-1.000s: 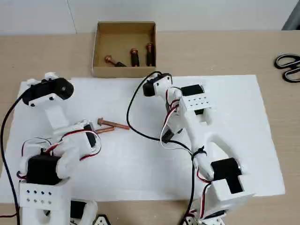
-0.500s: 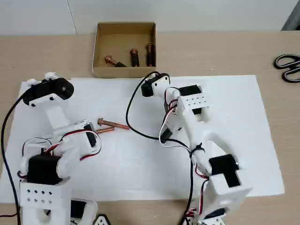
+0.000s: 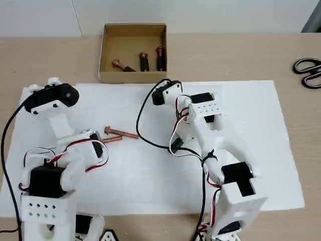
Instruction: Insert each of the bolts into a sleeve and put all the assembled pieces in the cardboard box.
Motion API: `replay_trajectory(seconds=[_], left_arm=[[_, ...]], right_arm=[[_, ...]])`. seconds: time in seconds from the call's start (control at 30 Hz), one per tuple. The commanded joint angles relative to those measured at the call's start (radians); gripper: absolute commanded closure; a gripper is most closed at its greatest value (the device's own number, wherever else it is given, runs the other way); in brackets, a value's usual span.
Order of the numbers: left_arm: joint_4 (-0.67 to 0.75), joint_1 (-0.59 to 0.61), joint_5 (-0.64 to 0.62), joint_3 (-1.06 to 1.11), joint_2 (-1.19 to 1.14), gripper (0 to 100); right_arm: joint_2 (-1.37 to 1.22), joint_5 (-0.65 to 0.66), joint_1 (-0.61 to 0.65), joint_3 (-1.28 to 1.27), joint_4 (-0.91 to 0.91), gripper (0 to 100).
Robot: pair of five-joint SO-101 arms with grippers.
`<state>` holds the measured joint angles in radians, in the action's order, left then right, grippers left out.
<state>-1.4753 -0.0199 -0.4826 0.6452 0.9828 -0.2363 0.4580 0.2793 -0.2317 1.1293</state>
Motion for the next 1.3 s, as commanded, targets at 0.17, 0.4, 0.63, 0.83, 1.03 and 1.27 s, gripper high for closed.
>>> replay_trajectory(seconds=[0.17,0.4,0.63,0.83,1.03,1.27], left_arm=[[-0.008,0.005,0.008,-0.012,0.014,99],[-0.008,0.005,0.008,-0.012,0.014,99],[-0.008,0.005,0.008,-0.012,0.014,99],[-0.008,0.005,0.008,-0.013,0.014,99],[-0.008,0.005,0.008,-0.013,0.014,99],[-0.006,0.005,0.006,-0.013,0.014,99]], right_arm=[[-0.007,0.009,0.008,0.000,0.001,89.8],[0.004,0.009,0.010,0.040,0.059,96.2],[0.004,0.003,0.008,0.149,0.160,97.2],[0.004,0.002,0.002,0.196,0.183,99.5],[0.004,0.000,0.002,0.279,0.283,99.5],[0.004,-0.250,-0.028,0.488,0.516,99.4]])
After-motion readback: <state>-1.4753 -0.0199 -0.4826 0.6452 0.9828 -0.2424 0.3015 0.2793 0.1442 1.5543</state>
